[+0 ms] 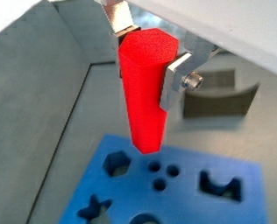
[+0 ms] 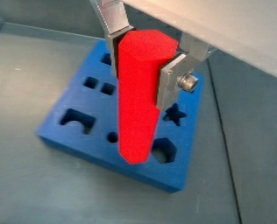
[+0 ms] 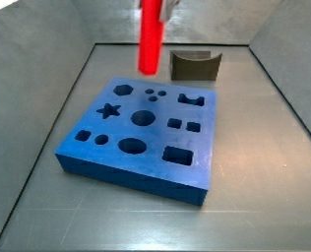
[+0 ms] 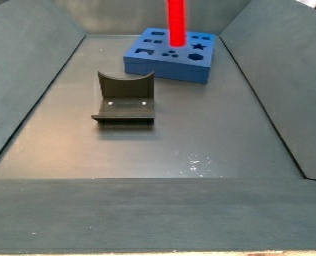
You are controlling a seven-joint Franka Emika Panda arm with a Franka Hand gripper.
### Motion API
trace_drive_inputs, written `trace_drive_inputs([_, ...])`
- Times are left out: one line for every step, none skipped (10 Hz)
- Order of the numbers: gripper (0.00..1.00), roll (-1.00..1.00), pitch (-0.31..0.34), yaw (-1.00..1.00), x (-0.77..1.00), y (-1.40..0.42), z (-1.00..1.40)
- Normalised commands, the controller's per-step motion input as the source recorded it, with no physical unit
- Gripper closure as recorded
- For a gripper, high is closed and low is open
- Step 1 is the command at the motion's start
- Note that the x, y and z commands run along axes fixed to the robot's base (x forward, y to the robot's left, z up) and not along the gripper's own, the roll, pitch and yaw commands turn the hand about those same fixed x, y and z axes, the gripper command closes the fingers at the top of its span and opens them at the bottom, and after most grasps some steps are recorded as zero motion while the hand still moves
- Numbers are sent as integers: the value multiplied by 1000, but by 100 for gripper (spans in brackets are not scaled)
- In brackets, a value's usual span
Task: Pick up the hexagon object. Move up. Place the hexagon object on the fixture. Regrasp the hexagon object. Move to above the board. Insert the hexagon object.
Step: Insert the hexagon object.
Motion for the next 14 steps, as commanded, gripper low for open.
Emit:
trace_drive_inputs([100, -334, 14, -60, -914, -91, -477])
trace_drive_inputs([100, -191, -133, 117, -206, 0, -103])
trace_drive_inputs([100, -54, -10, 0, 0, 0, -31])
trace_drive_inputs([100, -217, -127, -297, -777, -86, 60])
trace_drive_inputs([100, -179, -129, -291, -783, -97, 260])
trace_drive_inputs([100, -221, -299, -160, -683, -114, 537])
trace_drive_inputs([100, -207, -490, -34, -543, -26, 609])
trace_drive_inputs([100, -160, -396, -134, -303, 0, 451])
trace_drive_inputs([100, 0, -13, -51, 0, 0, 0])
trace_drive_inputs([100, 30, 13, 0, 0, 0, -11])
trace_drive_inputs([100, -160, 39, -460, -660, 174, -246])
trace_drive_inputs([100, -144, 106, -677, -383, 49, -249])
trace_drive_inputs([100, -164, 126, -703, -309, 23, -280])
trace_drive_inputs([100, -191, 130, -623, -303, 0, -163])
